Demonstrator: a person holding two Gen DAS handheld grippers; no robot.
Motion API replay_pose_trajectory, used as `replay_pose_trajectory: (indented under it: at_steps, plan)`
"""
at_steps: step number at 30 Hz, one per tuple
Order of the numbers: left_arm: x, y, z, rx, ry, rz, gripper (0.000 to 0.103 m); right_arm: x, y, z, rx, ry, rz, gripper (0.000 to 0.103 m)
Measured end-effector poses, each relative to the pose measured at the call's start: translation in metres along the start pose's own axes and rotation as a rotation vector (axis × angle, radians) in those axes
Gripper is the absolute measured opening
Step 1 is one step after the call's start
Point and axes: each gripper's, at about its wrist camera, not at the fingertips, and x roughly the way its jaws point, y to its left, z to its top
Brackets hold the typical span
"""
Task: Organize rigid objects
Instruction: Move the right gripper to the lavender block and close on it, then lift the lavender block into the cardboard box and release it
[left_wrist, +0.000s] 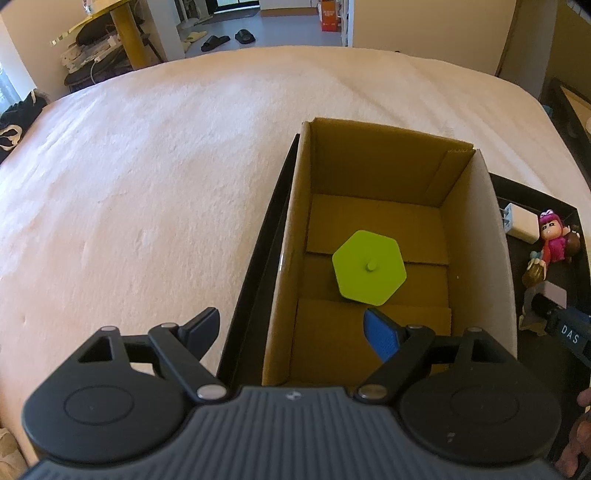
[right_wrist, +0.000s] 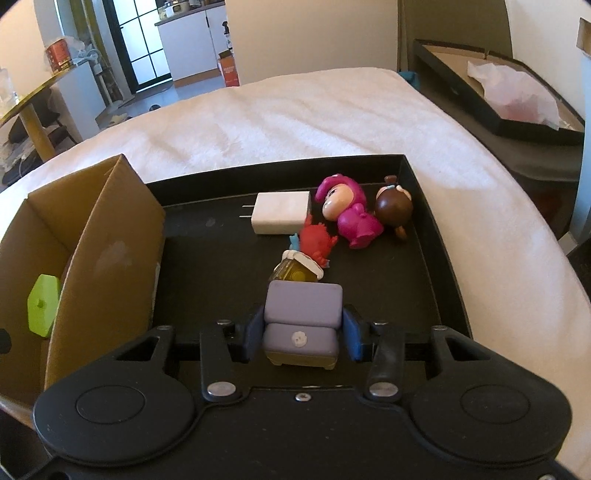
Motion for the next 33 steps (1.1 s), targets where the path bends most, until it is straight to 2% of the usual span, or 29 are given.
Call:
replay_pose_trajectory:
  at_steps: [16, 26, 31, 33]
  plan:
    - [-0.009, 0.008, -0.003, -0.003, -0.023, -0.012, 0.083, -0.03, 0.009, 0.015, 0.012, -0.06, 0.089, 0.043]
    - [-0.011, 0.013, -0.006, -0.004, -0.044, -0.063, 0.08, -0.052, 0.031, 0.029, -0.03, -0.129, 0.182, 0.043]
    - [-0.008, 0.016, -0.006, -0.008, -0.048, -0.092, 0.074, -0.06, 0.045, 0.037, -0.071, -0.164, 0.219, 0.043]
    - [-0.007, 0.017, -0.007, -0.012, -0.051, -0.103, 0.068, -0.062, 0.052, 0.04, -0.087, -0.171, 0.228, 0.044]
